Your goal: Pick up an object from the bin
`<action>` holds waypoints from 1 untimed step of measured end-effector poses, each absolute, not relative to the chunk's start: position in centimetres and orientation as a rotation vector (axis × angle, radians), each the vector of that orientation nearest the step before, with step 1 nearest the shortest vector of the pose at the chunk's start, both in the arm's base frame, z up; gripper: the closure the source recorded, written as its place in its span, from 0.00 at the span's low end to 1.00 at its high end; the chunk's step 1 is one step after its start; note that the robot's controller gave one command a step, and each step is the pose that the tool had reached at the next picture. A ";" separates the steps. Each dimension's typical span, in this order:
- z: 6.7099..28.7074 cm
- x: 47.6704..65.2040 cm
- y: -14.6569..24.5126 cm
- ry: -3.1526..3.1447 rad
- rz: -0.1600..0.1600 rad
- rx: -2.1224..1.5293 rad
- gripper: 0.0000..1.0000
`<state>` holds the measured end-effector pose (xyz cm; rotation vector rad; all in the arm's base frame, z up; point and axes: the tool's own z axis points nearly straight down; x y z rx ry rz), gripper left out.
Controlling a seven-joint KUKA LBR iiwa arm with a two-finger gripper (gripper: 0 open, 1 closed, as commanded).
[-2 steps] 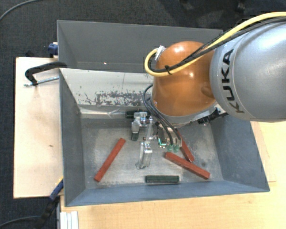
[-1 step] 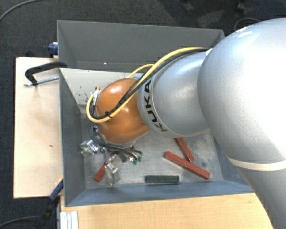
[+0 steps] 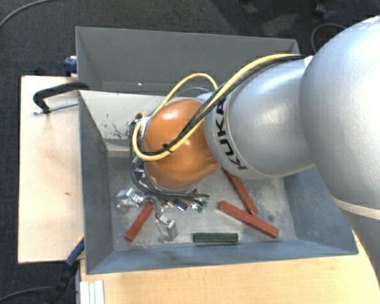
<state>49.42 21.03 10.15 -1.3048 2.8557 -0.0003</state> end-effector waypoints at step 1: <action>10.2 51.2 21.1 2.701 0.002 -1.592 0.00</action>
Offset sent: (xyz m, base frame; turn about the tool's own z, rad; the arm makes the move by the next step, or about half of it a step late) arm 0.0168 -0.0009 -0.0006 -0.2092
